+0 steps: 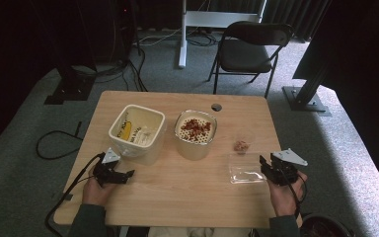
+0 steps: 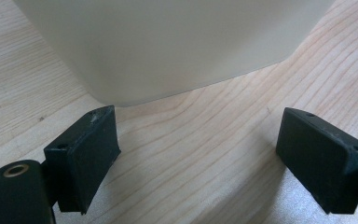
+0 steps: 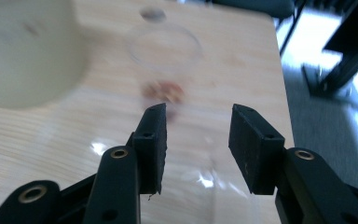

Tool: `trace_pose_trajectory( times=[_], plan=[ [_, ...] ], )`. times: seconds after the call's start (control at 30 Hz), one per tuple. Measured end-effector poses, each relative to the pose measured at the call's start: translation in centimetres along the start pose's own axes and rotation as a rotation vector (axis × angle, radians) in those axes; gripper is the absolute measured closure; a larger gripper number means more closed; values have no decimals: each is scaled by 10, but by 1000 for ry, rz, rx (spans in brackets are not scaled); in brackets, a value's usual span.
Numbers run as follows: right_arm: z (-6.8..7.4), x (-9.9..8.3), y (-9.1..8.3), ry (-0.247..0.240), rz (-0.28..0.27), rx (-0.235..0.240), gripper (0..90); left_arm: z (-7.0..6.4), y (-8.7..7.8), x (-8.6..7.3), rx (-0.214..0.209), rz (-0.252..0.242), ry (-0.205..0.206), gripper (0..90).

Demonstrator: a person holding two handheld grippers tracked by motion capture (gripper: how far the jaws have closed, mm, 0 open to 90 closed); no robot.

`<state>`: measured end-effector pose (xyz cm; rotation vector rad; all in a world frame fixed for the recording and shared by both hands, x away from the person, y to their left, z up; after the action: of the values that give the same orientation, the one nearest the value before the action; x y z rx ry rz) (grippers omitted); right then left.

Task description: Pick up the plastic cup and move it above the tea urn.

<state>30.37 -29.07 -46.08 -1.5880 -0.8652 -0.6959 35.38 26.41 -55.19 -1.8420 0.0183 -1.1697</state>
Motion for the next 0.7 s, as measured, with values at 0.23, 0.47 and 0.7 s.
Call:
trace_pose_trajectory(
  times=[0.23, 0.47, 0.7],
  plan=[
    [-15, -21, 28, 33, 105, -19, 565, 0, 0, 0, 0, 0, 0, 135],
    [-24, -27, 47, 61, 173, 4, 630, 0, 0, 0, 0, 0, 0, 135],
    [-16, -33, 46, 49, 197, 92, 845, 0, 0, 0, 1, 0, -1, 135]
  ],
)
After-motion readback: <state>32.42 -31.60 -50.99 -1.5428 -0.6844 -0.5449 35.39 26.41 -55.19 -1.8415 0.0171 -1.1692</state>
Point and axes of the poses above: each handheld gripper's, and its own axes: y roughly forward along the jaws, x roughly out of its top, z roughly to its left, the point moved 1 cm from there along y, roughly forward along the jaws, and after that the axes turned 11 degrees about -x, right-handed, at the moved point
